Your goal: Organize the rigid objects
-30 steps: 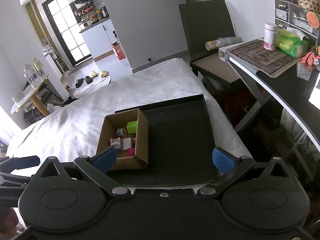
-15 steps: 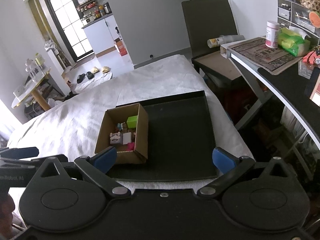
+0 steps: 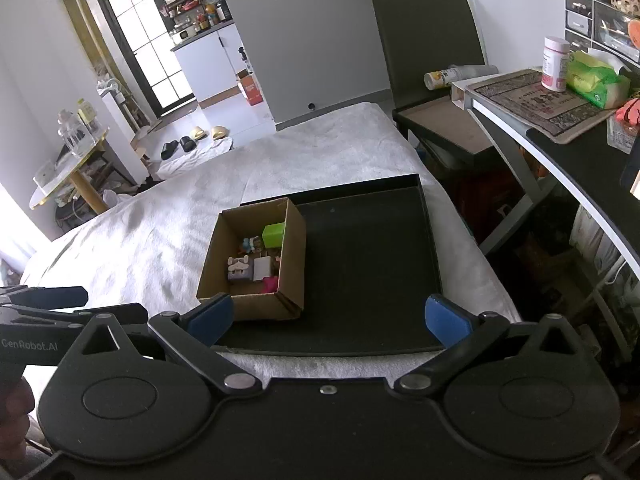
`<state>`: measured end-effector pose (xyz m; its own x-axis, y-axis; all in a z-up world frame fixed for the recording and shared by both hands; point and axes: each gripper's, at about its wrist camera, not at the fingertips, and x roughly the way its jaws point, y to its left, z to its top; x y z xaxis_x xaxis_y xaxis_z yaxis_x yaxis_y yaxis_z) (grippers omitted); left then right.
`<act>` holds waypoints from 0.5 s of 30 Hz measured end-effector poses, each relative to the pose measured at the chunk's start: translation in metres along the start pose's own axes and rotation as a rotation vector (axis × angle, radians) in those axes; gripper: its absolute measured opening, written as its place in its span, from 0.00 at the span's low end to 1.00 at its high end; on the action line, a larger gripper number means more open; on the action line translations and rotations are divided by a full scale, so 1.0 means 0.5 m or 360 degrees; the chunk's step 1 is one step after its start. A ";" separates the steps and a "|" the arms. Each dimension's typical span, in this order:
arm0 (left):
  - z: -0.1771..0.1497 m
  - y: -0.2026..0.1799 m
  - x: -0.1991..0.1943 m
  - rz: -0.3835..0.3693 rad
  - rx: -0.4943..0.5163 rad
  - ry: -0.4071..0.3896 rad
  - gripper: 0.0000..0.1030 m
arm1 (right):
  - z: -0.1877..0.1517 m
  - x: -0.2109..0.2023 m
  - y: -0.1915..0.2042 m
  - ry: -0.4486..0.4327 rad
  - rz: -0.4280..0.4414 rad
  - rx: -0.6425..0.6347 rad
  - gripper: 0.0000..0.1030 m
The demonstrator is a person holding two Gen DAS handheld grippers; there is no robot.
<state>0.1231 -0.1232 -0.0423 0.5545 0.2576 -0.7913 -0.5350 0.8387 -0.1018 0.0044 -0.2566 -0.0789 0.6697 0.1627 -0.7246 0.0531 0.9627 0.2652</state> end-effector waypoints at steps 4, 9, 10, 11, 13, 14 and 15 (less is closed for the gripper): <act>0.001 0.002 -0.003 0.0012 -0.0009 -0.0012 1.00 | 0.000 0.001 -0.001 0.0000 -0.0002 0.0001 1.00; 0.004 0.007 -0.006 0.0010 -0.0030 -0.0021 1.00 | -0.001 0.000 0.002 -0.0007 -0.0004 -0.0012 1.00; 0.004 0.008 -0.006 0.0010 -0.0032 -0.0021 1.00 | -0.002 0.001 0.003 -0.0007 -0.0006 -0.0015 1.00; 0.004 0.009 -0.005 0.0011 -0.0034 -0.0018 1.00 | -0.002 0.001 0.003 -0.0006 -0.0006 -0.0018 1.00; 0.004 0.010 -0.004 0.0008 -0.0036 -0.0011 1.00 | -0.003 0.002 0.002 -0.0001 -0.0005 -0.0017 1.00; 0.004 0.011 -0.004 0.0007 -0.0038 -0.0007 1.00 | -0.004 0.003 0.002 0.0001 -0.0006 -0.0016 1.00; 0.004 0.011 -0.003 0.0005 -0.0041 -0.0005 1.00 | -0.004 0.003 0.003 0.0002 -0.0007 -0.0016 1.00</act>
<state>0.1203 -0.1180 -0.0404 0.5549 0.2616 -0.7897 -0.5528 0.8254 -0.1150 0.0040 -0.2544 -0.0811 0.6683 0.1586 -0.7268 0.0489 0.9655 0.2557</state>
